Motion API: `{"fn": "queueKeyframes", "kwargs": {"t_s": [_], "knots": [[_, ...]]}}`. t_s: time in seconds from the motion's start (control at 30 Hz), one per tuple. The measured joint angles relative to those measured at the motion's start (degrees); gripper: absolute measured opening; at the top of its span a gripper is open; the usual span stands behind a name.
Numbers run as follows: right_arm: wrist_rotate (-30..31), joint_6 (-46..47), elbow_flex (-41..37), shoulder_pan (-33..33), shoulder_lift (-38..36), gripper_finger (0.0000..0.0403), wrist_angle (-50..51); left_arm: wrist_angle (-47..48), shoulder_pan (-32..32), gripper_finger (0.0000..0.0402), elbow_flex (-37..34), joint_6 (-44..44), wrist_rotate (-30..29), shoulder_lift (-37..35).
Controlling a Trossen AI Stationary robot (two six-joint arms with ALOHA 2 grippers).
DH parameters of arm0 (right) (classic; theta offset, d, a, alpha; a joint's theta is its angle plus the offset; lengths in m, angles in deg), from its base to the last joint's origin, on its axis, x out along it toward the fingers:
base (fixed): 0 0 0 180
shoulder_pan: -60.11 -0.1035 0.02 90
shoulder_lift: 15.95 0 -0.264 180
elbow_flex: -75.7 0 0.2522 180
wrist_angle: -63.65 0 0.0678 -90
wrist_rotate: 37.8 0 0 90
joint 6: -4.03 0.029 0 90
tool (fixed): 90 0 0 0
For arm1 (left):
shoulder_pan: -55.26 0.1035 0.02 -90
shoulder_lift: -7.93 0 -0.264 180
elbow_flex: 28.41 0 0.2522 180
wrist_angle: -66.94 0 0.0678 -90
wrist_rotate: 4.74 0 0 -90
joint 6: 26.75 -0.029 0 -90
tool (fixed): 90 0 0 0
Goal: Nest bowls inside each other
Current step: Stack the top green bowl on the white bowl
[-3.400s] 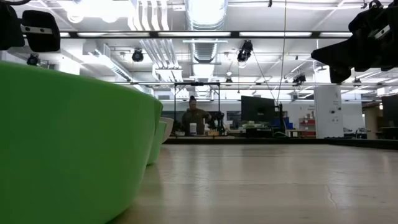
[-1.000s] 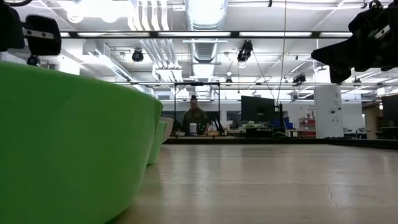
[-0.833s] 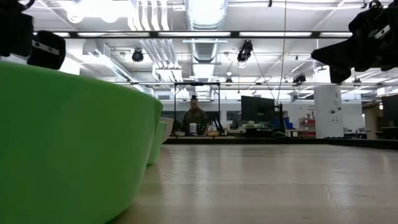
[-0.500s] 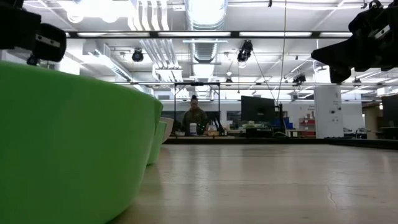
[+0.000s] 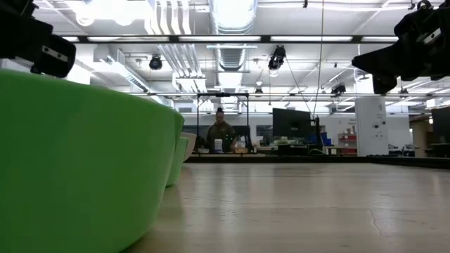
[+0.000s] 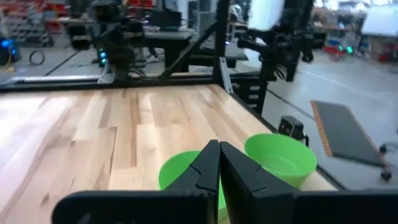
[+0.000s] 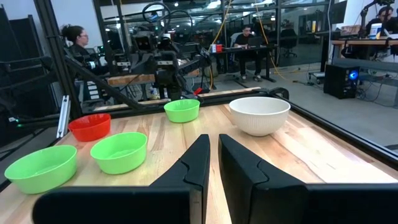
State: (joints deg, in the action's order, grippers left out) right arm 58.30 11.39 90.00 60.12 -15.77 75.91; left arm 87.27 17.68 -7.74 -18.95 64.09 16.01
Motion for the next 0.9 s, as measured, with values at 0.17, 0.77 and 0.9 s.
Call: {"fn": "queueKeyframes", "kwargs": {"t_s": [0.17,0.77,0.9], "knots": [[-0.02,0.00,0.00,0.00,-0.01,0.0034,0.00,1.22,0.01,0.0014,1.10,2.19,-0.27,-0.01],[-0.02,0.05,0.00,0.00,-0.02,0.0034,0.00,12.63,0.01,0.0014,14.19,4.43,-0.66,0.23],[-0.02,0.07,0.00,0.01,-0.01,0.0034,0.00,21.95,0.01,0.0014,20.72,4.42,-1.35,1.92]]}}
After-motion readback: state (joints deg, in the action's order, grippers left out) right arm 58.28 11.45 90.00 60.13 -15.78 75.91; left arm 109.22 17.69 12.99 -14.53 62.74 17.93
